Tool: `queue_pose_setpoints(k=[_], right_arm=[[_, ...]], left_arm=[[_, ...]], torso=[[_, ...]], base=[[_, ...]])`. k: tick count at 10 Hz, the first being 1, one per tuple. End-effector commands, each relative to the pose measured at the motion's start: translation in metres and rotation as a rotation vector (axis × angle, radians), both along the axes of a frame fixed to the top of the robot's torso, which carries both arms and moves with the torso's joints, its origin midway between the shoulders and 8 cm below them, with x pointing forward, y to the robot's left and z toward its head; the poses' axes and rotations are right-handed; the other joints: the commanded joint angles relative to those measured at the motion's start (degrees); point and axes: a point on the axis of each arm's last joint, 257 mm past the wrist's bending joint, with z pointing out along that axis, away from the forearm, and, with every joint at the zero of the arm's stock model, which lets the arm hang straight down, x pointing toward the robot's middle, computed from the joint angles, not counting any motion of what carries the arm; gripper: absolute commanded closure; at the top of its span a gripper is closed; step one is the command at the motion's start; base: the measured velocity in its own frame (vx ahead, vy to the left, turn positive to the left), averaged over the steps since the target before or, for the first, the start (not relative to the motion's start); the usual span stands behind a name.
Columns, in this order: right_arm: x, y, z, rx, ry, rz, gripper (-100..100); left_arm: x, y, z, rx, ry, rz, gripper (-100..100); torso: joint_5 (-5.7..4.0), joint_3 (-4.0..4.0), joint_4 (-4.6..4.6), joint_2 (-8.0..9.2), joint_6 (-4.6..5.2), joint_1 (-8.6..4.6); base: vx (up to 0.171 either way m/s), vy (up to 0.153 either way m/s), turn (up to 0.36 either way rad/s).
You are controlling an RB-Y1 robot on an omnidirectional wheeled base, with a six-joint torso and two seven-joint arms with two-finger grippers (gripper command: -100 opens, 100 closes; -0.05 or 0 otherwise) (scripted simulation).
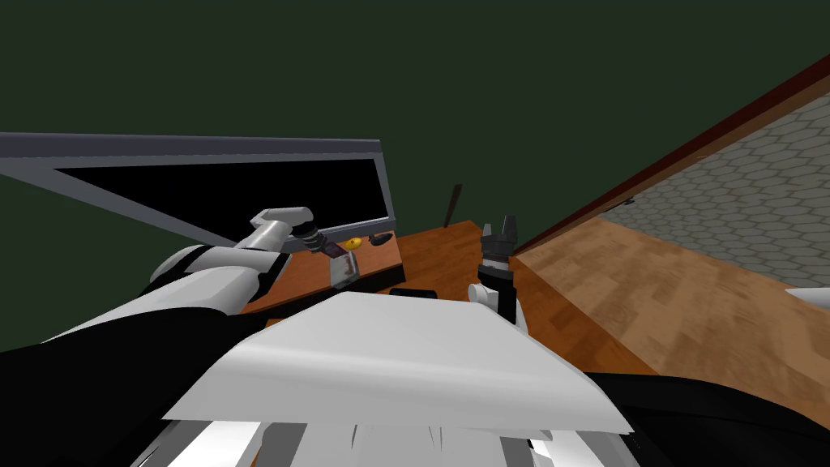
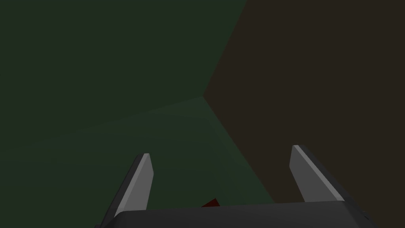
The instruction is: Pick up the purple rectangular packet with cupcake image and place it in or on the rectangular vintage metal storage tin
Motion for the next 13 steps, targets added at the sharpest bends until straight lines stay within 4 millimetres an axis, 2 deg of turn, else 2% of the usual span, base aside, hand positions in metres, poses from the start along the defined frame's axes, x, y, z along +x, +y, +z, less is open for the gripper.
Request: queue_pose_setpoints(k=[1,2,3,4,8,9,10,13], right_arm=[[0.000,0.000,0.000,0.000,0.000,0.000,0],[0.000,0.000,0.000,0.000,0.000,0.000,0],[0.000,0.000,0.000,0.000,0.000,0.000,0],[0.000,0.000,0.000,0.000,0.000,0.000,0],[0.000,0.000,0.000,0.000,0.000,0.000,0],[0.000,0.000,0.000,0.000,0.000,0.000,0],[0.000,0.000,0.000,0.000,0.000,0.000,0],[0.000,0.000,0.000,0.000,0.000,0.000,0]], left_arm=[[-0.004,0.003,0.013,0.003,0.011,-0.004,100],[-0.005,0.004,0.018,0.005,0.016,-0.006,100],[-0.005,0.005,0.013,0.004,0.012,-0.004,100],[-0.006,0.006,0.014,0.004,0.015,-0.004,-100],[-0.006,0.006,0.014,0.004,0.015,-0.004,-100],[-0.006,0.006,0.014,0.004,0.015,-0.004,0],[-0.007,0.007,0.029,0.004,0.019,-0.005,-100],[-0.010,0.010,0.058,0.003,0.028,-0.008,-100]], torso=[[0.00,0.00,0.00,0.00,0.00,0.00],[-0.01,0.02,0.02,0.02,-0.01,-0.01],[-0.01,0.02,0.03,0.02,0.00,-0.02],[0.02,-0.01,0.01,-0.04,0.03,-0.06],[0.01,-0.06,-0.01,-0.12,0.04,-0.09],[0.01,-0.06,-0.01,-0.12,0.04,-0.10],[0.01,-0.06,-0.01,-0.12,0.04,-0.10],[-0.03,-0.14,-0.04,-0.26,0.05,-0.20]], base=[[-0.031,0.021,-0.001],[-0.025,0.018,0.007],[-0.010,0.009,0.005],[0.000,0.000,0.000],[0.000,0.000,0.000],[0.000,0.000,0.000],[0.018,-0.010,-0.023],[0.039,-0.022,-0.020]])
